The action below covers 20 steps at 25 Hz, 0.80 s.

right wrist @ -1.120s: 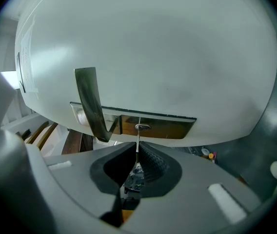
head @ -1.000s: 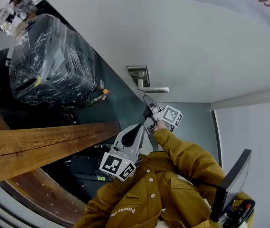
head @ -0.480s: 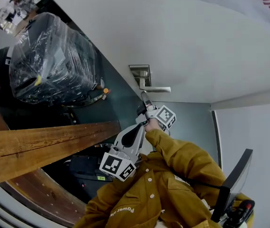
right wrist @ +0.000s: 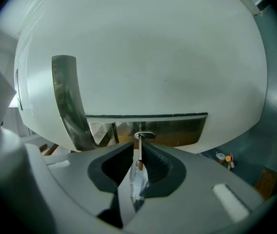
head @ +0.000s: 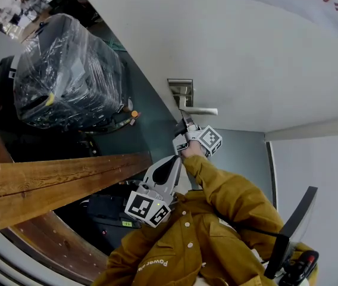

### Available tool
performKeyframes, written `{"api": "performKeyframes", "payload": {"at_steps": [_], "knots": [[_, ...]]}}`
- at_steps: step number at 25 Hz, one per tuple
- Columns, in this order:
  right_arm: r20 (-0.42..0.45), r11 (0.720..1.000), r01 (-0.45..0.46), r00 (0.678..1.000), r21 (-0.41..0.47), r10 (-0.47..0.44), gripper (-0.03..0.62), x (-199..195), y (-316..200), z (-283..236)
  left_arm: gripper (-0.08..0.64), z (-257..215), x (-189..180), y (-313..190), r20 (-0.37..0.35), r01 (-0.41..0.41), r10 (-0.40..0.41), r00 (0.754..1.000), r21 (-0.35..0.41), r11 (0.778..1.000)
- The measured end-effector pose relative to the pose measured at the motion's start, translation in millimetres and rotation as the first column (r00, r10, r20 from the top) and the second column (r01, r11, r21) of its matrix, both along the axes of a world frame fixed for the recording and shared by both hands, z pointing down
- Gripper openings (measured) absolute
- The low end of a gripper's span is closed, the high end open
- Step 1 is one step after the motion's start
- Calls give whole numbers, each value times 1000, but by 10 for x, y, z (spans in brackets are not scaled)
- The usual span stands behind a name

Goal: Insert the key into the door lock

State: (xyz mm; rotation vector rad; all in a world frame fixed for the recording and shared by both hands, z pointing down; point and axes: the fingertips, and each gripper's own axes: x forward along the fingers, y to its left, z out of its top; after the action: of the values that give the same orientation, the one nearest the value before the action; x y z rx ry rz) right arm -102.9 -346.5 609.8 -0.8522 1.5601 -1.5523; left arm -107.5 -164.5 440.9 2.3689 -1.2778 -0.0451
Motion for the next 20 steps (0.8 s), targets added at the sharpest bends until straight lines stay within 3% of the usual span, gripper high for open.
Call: {"api": "performKeyframes", "payload": {"at_steps": [6, 11, 16, 20], "knots": [[-8, 995, 71, 997, 67, -71, 144, -81, 82, -150, 2, 19, 38, -33, -15, -17, 17, 1000, -2, 1000], [-82, 988, 146, 986, 51, -142, 152, -12, 333, -20, 2, 23, 100, -62, -23, -34, 34, 999, 0, 999], [-106, 952, 290, 954, 96, -280, 170, 143, 764, -280, 2, -2, 136, -101, -23, -41, 41, 999, 9, 999], [-221, 943, 328, 926, 64, -307, 170, 495, 1029, -414, 2, -21, 137, -132, -27, -37, 38, 999, 15, 999]]}}
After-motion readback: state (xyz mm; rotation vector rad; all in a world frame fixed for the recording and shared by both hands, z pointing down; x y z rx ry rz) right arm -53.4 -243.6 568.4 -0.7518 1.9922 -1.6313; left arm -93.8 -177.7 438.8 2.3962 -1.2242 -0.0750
